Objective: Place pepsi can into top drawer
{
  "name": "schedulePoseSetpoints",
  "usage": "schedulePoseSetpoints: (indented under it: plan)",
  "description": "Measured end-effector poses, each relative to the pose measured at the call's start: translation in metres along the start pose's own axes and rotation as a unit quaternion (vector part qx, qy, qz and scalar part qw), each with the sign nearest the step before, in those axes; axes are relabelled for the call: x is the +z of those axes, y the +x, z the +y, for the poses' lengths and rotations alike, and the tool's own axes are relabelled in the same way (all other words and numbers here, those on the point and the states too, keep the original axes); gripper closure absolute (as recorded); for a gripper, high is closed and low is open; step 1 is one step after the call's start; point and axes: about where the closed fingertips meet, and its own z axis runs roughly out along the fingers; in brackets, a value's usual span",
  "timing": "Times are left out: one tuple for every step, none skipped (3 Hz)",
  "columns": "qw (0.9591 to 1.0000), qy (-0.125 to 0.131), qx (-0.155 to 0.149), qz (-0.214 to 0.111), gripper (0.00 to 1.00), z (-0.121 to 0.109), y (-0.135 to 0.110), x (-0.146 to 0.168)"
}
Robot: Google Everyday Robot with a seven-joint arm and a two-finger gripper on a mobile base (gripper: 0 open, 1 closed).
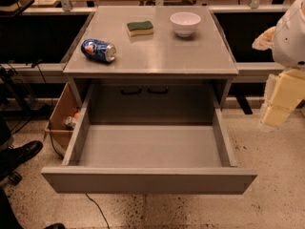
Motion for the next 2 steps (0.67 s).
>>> schedulePoseSetpoints:
  plan:
    - [1.0000, 0.000, 0.000, 0.000, 0.00, 0.000, 0.000, 0.000]
    - [0.9998, 0.009, -0.010, -0.012, 0.00, -0.007, -0.013, 0.004]
